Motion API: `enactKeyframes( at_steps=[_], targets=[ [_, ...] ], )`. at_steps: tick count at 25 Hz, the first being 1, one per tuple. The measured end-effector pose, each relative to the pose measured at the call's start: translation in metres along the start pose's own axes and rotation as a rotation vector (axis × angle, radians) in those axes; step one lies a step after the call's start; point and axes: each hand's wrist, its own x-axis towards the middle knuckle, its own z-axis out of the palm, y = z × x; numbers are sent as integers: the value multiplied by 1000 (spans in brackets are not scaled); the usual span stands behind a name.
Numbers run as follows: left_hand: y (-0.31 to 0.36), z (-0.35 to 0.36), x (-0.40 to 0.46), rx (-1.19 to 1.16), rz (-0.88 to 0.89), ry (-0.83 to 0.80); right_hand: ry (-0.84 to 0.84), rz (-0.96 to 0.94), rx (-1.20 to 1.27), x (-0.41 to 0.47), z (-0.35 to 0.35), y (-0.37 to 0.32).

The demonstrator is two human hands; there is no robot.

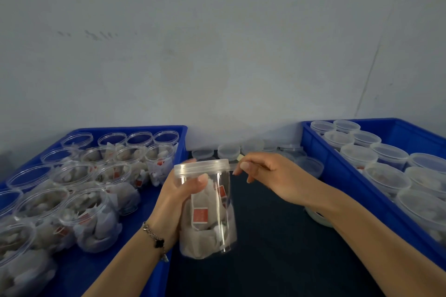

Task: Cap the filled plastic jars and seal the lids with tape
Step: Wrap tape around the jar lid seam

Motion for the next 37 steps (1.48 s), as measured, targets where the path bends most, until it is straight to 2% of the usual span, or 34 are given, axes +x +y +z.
enactKeyframes(
  at_steps=[3, 9, 14, 20, 27, 32, 37],
  targets=[
    [-1, -1, 2, 84, 24, 65, 28, -5, 42, -1, 5, 2],
    [-4, 0, 1, 161, 57, 81, 92, 74, 235, -1, 17, 5],
    [-8, 1, 3, 220, 84, 143, 163, 36, 12, -2, 22, 11],
    [-14, 3, 6, 313, 138, 178, 204, 68, -11, 0, 32, 21],
    [-16, -1, 6, 459, 262, 267, 398, 33, -263, 5, 51, 13],
    [-18, -1, 5, 543, 277, 292, 388, 114, -220, 12, 55, 13],
    [-19, 0, 7, 435, 250, 262, 286, 100, -165, 15, 58, 24]
  ],
)
